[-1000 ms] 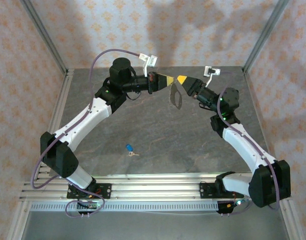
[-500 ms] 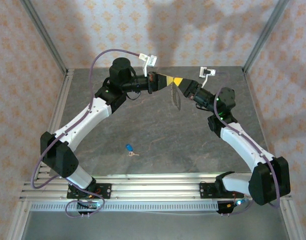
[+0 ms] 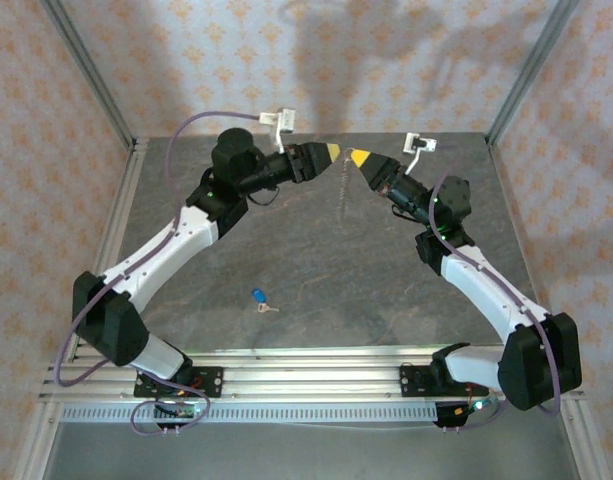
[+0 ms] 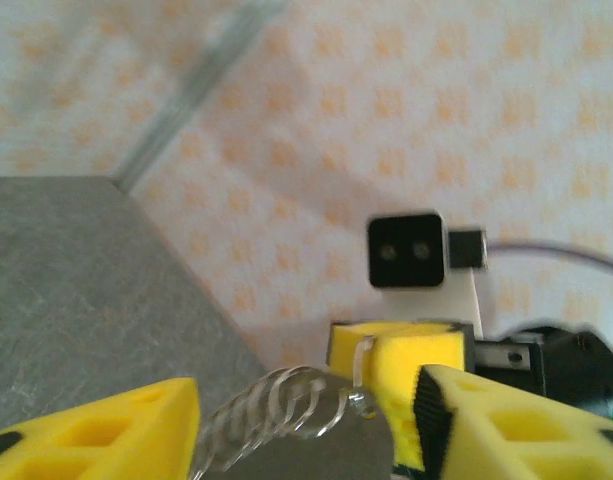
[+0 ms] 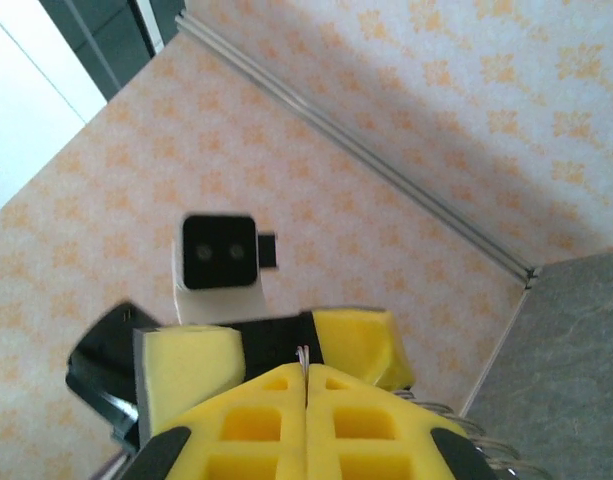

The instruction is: Put the keys on the keyring

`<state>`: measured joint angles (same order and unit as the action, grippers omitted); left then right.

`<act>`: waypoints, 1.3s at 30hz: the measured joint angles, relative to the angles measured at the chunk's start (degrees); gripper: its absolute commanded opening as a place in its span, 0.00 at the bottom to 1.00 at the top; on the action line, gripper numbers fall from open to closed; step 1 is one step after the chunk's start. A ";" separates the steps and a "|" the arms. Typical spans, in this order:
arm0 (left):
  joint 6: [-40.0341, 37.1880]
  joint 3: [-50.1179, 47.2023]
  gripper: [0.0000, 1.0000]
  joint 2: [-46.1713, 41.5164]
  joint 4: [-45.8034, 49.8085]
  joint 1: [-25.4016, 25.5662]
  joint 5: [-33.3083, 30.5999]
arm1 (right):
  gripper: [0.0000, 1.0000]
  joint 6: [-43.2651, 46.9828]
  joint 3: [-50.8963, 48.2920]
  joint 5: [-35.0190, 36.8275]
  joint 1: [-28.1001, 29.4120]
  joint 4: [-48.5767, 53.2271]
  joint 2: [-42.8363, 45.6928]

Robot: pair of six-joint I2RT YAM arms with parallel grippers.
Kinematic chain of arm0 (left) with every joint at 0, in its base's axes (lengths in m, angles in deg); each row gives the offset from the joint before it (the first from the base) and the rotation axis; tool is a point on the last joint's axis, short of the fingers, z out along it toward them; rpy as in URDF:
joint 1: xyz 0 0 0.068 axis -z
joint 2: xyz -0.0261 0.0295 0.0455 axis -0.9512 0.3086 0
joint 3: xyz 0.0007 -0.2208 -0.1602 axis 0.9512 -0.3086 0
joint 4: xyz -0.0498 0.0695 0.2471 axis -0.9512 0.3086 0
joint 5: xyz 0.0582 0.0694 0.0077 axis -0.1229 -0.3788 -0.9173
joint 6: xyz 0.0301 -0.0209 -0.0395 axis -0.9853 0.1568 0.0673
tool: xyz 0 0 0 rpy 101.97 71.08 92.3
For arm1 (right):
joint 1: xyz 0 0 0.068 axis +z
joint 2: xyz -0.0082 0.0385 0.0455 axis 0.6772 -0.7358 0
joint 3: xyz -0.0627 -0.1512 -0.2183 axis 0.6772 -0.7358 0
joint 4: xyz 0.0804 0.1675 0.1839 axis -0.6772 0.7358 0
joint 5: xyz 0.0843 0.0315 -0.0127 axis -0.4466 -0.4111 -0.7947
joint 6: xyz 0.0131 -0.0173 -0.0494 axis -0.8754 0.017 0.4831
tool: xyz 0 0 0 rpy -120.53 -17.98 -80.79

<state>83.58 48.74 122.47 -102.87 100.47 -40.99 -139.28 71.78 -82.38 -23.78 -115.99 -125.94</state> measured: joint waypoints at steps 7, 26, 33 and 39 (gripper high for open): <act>8.22 -5.84 0.66 -3.37 -5.11 1.38 -12.90 | 0.00 -3.54 -1.81 5.11 1.44 -3.74 -2.27; 12.17 -10.86 0.40 -1.73 -15.32 5.46 -18.82 | 0.00 -6.54 -3.15 10.45 3.72 -7.76 -4.04; 12.31 -10.82 0.37 -0.68 -18.01 6.25 -18.78 | 0.00 -6.93 -3.30 10.69 3.89 -8.13 -4.35; 12.33 -10.80 0.33 1.01 -18.97 6.84 -18.73 | 0.00 -7.04 -3.39 10.69 4.00 -8.66 -4.35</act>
<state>95.90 37.94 123.47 -121.85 107.31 -59.72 -146.32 68.40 -71.69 -19.78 -124.65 -130.29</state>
